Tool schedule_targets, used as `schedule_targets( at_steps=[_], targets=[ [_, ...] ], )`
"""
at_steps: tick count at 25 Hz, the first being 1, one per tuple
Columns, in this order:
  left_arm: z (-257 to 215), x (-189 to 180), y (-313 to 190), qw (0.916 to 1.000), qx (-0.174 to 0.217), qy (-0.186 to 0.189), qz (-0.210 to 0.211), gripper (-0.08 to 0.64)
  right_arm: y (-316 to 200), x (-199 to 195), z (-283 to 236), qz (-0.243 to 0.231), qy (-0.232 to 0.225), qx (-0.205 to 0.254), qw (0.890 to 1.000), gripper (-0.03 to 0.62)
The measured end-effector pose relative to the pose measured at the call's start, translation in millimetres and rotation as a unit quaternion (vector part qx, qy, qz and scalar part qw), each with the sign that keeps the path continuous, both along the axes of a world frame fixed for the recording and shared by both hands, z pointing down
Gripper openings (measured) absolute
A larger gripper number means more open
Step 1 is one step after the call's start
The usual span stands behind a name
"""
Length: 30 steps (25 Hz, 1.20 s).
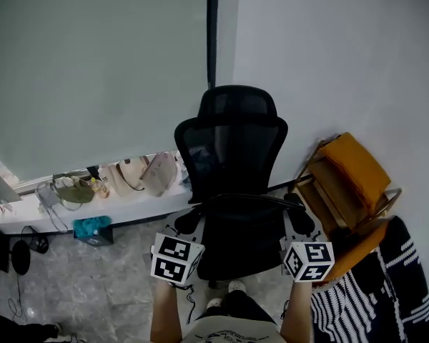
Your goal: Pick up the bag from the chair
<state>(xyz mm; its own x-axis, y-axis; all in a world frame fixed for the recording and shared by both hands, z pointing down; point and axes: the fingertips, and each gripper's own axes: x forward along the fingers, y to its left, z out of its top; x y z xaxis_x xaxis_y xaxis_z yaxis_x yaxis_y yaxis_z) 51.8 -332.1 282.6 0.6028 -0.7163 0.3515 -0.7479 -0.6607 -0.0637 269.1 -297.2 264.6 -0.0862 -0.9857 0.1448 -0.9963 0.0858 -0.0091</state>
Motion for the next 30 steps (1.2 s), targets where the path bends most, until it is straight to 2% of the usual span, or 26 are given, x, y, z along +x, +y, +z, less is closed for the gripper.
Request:
schedule_targets(
  at_steps=[30],
  targets=[
    [-4, 2, 21, 0.9998, 0.004, 0.000, 0.018, 0.038, 31, 0, -4, 0.018, -0.003, -0.002, 1.000, 0.138]
  ],
)
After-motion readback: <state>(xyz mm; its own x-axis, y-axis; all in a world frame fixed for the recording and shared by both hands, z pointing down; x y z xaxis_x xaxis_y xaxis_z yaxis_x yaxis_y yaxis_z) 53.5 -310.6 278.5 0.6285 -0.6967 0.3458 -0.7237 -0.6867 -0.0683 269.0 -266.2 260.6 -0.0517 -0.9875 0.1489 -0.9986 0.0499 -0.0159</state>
